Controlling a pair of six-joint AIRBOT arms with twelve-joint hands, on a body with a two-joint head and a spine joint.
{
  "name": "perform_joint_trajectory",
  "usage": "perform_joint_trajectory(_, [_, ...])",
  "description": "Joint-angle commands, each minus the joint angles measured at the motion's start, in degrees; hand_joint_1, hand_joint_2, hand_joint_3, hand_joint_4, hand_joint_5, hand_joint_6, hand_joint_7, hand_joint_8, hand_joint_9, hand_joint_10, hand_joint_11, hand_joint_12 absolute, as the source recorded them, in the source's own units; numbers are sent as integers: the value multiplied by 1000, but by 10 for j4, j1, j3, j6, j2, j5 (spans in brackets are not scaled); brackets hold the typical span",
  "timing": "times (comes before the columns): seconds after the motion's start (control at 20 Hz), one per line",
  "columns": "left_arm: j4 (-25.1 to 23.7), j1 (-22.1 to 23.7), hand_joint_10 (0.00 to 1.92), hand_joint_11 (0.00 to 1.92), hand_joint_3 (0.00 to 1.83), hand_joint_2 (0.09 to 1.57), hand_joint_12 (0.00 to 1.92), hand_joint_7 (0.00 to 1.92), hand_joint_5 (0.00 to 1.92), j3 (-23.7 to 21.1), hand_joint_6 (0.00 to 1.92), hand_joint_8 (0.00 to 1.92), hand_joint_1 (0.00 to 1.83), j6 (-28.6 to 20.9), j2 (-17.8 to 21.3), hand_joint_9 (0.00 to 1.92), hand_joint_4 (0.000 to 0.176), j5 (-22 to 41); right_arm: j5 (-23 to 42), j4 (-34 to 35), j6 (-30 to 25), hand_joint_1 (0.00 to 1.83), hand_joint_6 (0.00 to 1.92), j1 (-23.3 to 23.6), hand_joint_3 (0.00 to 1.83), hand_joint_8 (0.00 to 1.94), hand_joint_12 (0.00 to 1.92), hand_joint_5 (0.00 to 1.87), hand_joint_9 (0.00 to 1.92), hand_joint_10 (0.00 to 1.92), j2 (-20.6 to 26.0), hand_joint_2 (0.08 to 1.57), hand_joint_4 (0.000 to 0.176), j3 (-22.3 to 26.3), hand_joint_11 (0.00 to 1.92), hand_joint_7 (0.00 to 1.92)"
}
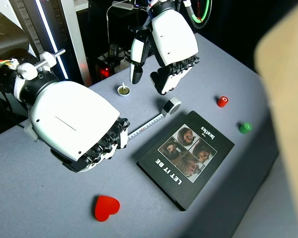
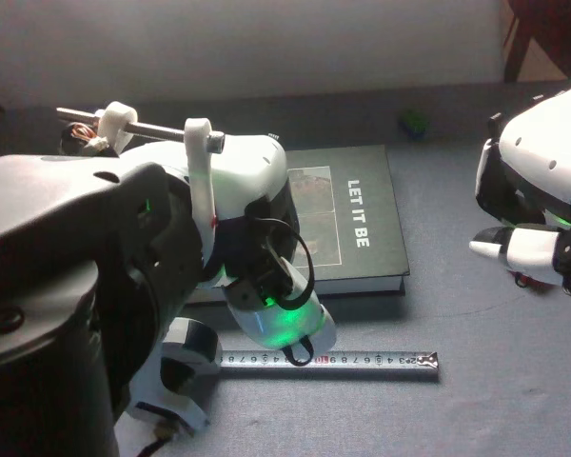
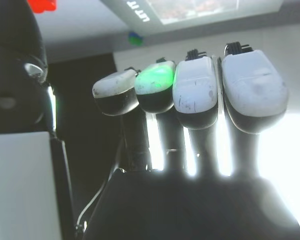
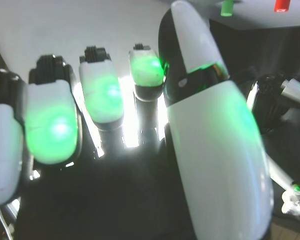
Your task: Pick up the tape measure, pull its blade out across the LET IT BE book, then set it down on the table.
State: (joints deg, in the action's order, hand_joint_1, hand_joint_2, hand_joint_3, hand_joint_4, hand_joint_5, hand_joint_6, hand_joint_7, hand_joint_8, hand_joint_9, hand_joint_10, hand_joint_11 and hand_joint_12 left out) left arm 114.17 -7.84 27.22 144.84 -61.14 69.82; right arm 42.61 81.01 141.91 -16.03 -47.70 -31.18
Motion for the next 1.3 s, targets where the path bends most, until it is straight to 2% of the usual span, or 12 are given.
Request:
perform_joint_trajectory(0.0, [-44,8,84,21,113,1090,805,264,264,2,58,42,174,4,3,231,81,2,24,-38,6,85,51,2,109,57,783,152,209,80,4,1088,91,2,54,236])
perform_joint_trajectory(0.1, [-44,11,19,0,10,1140,849,287,288,3,9,7,163,9,5,267,81,1,26,-39,11,83,2,2,2,2,844,182,250,5,4,1142,91,2,37,272])
perform_joint_trajectory(0.35, [-44,12,5,15,0,1137,865,291,289,4,0,0,155,13,8,300,82,1,30,-46,11,158,9,1,0,10,853,209,257,5,4,1119,86,2,27,308])
perform_joint_trajectory(0.55, [-34,18,0,4,0,1130,859,295,291,6,3,3,148,47,18,291,82,-15,30,-46,11,105,4,1,2,0,846,213,259,1,4,1136,85,2,3,297])
perform_joint_trajectory(0.7, [-10,27,0,0,0,1092,816,299,313,6,5,2,191,50,48,274,80,-59,28,-46,12,146,2,0,0,2,832,215,262,7,4,1122,84,2,20,300])
perform_joint_trajectory(0.8, [-3,28,0,0,0,998,831,314,327,4,1,1,442,50,73,272,74,-85,27,-46,13,209,4,-1,0,3,858,224,297,15,4,1101,79,2,73,310])
perform_joint_trajectory(0.95, [-6,15,0,0,0,985,833,317,328,8,1,1,474,50,118,272,73,-158,27,-46,13,216,3,-1,0,3,860,224,300,13,4,1099,79,2,76,310])
perform_joint_trajectory(1.0, [-7,9,0,0,0,963,775,318,332,11,2,1,608,53,134,272,58,-185,27,-46,13,219,1,-2,0,0,847,222,280,4,4,1099,75,2,44,294])
perform_joint_trajectory(1.05, [-7,7,7,9,0,940,804,376,396,14,3,5,727,61,143,329,5,-200,27,-46,13,216,1,-2,0,5,861,221,289,6,4,1102,73,2,68,305])
perform_joint_trajectory(1.1, [-7,2,15,29,5,954,816,397,387,19,0,11,759,75,159,355,0,-226,27,-46,13,179,1,-2,5,3,867,223,291,5,4,1120,73,2,73,305])
perform_joint_trajectory(1.25, [-7,-17,22,97,0,968,836,474,463,39,14,16,893,79,196,428,0,-325,27,-46,14,88,0,-2,15,2,872,222,297,5,4,1161,73,2,72,307])
